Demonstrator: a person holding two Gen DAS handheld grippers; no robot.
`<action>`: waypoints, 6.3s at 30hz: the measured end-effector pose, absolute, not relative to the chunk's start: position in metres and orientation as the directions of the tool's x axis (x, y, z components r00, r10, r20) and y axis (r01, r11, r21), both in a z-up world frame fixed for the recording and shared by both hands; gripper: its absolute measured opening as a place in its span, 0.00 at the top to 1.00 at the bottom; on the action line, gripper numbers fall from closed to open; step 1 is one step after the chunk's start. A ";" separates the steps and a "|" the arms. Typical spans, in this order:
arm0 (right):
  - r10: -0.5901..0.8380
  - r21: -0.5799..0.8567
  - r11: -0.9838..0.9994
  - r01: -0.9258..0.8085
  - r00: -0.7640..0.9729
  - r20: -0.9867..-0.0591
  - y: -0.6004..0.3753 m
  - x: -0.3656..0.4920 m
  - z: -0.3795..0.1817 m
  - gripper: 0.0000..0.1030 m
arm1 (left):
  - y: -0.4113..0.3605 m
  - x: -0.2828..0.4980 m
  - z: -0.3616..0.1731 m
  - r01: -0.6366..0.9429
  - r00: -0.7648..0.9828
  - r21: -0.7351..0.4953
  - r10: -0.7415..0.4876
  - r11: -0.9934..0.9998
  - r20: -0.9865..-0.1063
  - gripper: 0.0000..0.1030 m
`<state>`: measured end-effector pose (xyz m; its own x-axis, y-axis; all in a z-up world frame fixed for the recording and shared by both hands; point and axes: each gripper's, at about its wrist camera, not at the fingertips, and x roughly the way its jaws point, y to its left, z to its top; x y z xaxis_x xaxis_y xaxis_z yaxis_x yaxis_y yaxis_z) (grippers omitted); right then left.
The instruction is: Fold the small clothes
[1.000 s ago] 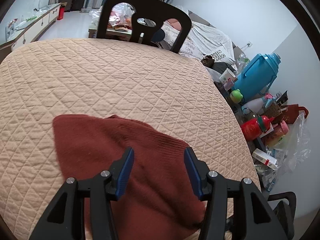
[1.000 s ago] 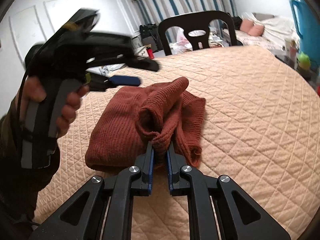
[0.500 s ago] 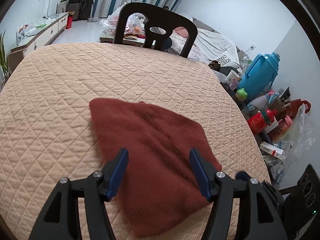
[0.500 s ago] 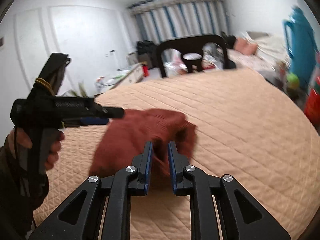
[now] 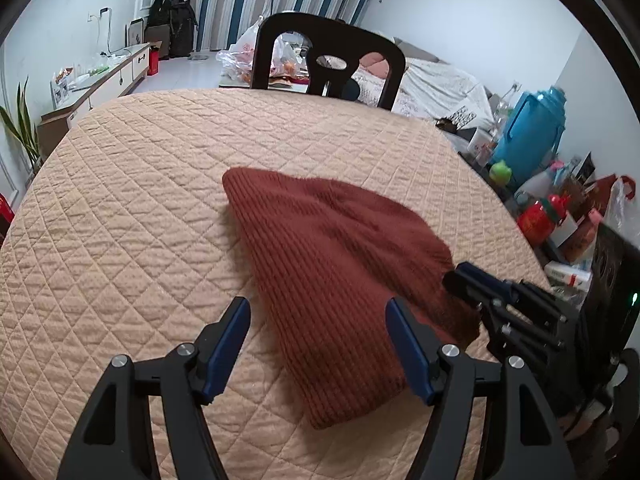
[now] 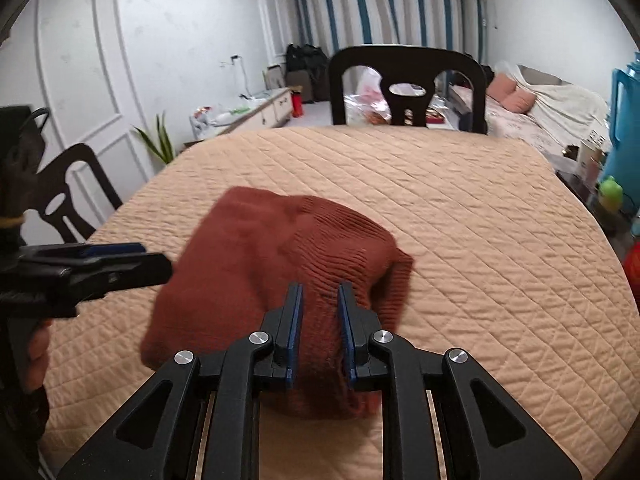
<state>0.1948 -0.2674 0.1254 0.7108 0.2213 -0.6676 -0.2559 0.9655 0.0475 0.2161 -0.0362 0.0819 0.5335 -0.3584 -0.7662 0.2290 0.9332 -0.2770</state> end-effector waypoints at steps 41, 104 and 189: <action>0.227 -0.041 0.947 -0.317 0.756 -0.614 -0.257 0.175 0.133 0.72 | -0.065 0.183 0.066 0.288 0.649 0.019 -0.180 0.958 -0.739 0.26; 0.482 0.472 0.864 -0.174 0.557 -0.677 -0.307 0.229 0.112 0.70 | -0.022 0.252 0.057 0.187 0.441 -0.460 -0.492 0.868 -0.750 0.64; 0.176 -0.035 0.942 -0.335 0.577 -0.798 -0.075 0.088 0.080 0.31 | 0.164 0.072 0.027 -0.137 0.590 -0.024 0.062 0.990 -0.805 0.14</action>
